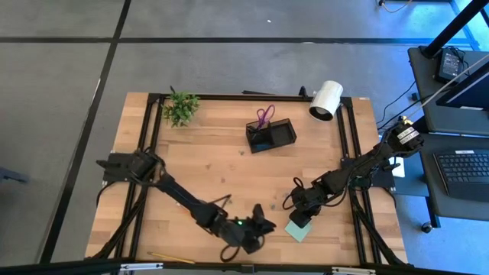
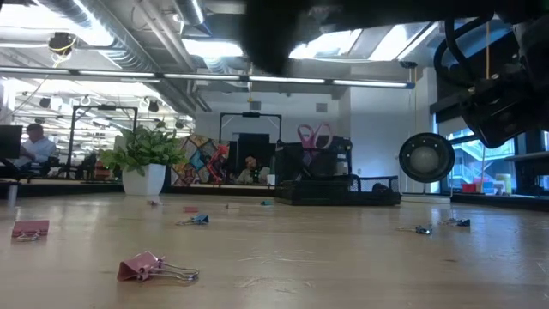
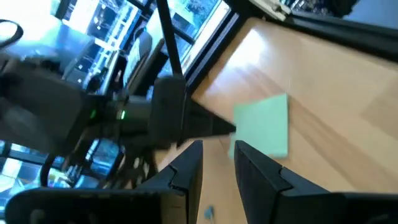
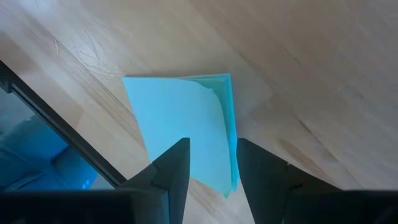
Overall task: Pick and place office supplies into organizer
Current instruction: Put the light blue sticky note into the black desk organizer
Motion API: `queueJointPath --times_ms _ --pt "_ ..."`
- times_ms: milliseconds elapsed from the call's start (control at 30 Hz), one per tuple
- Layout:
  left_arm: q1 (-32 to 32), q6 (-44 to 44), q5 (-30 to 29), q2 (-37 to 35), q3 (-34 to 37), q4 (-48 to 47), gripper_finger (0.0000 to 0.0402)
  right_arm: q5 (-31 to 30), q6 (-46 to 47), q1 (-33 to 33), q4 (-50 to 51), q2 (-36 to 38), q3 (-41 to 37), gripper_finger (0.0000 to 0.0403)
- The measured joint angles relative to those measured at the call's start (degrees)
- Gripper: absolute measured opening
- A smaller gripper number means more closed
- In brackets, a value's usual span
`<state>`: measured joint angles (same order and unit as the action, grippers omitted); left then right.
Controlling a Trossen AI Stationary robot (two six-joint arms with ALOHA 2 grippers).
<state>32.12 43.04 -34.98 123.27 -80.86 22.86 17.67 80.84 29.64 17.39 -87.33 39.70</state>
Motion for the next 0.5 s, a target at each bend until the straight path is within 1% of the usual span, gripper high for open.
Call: queueJointPath --times_ms 100,233,400,500 --pt "0.0 3.1 0.0 3.4 -4.3 0.0 0.0086 0.0 0.1 0.0 0.0 0.0 0.0 0.0136" --pt "0.6 5.7 0.4 6.8 -7.8 -0.1 0.0086 0.1 0.2 0.0 -0.2 0.0 0.0 0.0136" --pt "1.6 8.9 0.4 9.5 -8.5 -0.7 0.0086 0.4 1.6 0.0 -0.4 0.0 0.0 0.0136" --pt "1.6 8.6 0.4 11.0 -8.5 -0.6 0.0086 0.4 1.6 0.0 -0.4 0.0 0.0 0.0136"
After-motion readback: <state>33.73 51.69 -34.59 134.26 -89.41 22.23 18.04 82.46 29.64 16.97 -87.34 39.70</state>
